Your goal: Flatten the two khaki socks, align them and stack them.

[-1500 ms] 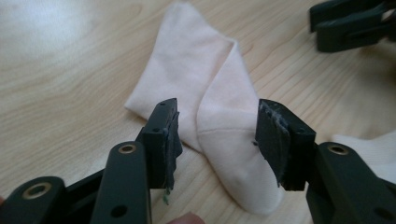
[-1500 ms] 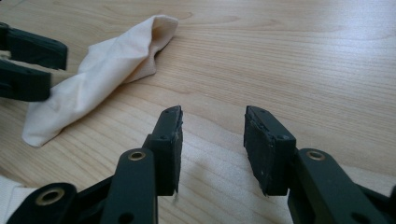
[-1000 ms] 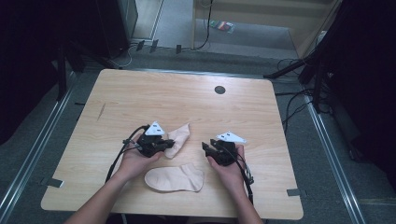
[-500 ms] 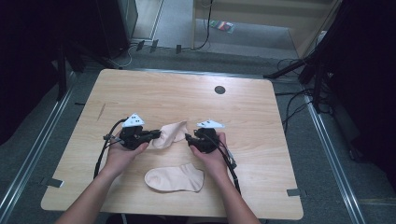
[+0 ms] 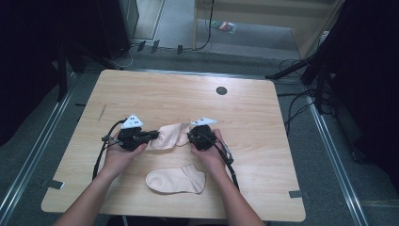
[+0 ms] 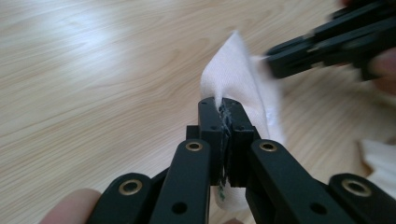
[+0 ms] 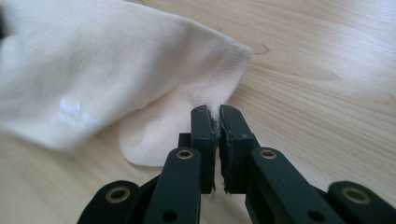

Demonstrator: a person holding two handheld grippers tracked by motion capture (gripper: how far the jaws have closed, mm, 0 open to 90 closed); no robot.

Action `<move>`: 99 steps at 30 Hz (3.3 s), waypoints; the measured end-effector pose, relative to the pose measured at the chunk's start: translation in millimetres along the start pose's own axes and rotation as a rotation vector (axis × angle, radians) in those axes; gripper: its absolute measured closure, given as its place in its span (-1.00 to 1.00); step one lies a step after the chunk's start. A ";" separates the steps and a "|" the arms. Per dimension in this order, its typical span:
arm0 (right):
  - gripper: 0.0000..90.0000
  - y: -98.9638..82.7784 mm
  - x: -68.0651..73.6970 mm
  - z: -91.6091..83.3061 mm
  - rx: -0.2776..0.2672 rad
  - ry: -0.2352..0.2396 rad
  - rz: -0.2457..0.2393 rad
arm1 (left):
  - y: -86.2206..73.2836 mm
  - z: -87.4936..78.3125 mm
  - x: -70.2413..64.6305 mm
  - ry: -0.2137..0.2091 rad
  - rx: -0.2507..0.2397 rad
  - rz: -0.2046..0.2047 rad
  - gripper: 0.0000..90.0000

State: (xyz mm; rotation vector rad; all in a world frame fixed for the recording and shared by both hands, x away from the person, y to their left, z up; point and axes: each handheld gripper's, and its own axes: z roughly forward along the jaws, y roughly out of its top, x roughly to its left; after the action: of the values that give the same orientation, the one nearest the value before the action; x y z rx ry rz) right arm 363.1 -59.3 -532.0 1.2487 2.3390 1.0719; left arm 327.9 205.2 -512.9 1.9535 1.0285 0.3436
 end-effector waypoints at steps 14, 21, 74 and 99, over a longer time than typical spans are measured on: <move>0.98 -16.8 -44.2 -54.4 0.045 0.104 0.039 | -10.1 -0.4 3.9 0.118 0.112 0.074 1.00; 0.58 -24.7 -42.8 -53.7 0.008 0.111 -0.005 | -17.8 7.2 0.9 -0.022 0.082 0.066 0.58; 0.81 -43.7 0.7 -21.3 -0.060 -0.042 -0.061 | -31.9 4.0 -13.2 0.043 0.047 -0.025 1.00; 0.88 -40.4 3.1 -87.5 -0.122 0.082 0.018 | -28.4 -41.0 -38.2 -0.015 -0.032 0.002 1.00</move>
State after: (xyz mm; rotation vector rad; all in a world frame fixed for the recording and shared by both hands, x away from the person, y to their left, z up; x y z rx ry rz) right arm 289.2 -113.0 -500.8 1.2049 2.2869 1.2739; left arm 265.5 207.1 -506.4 1.9259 1.0057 0.3437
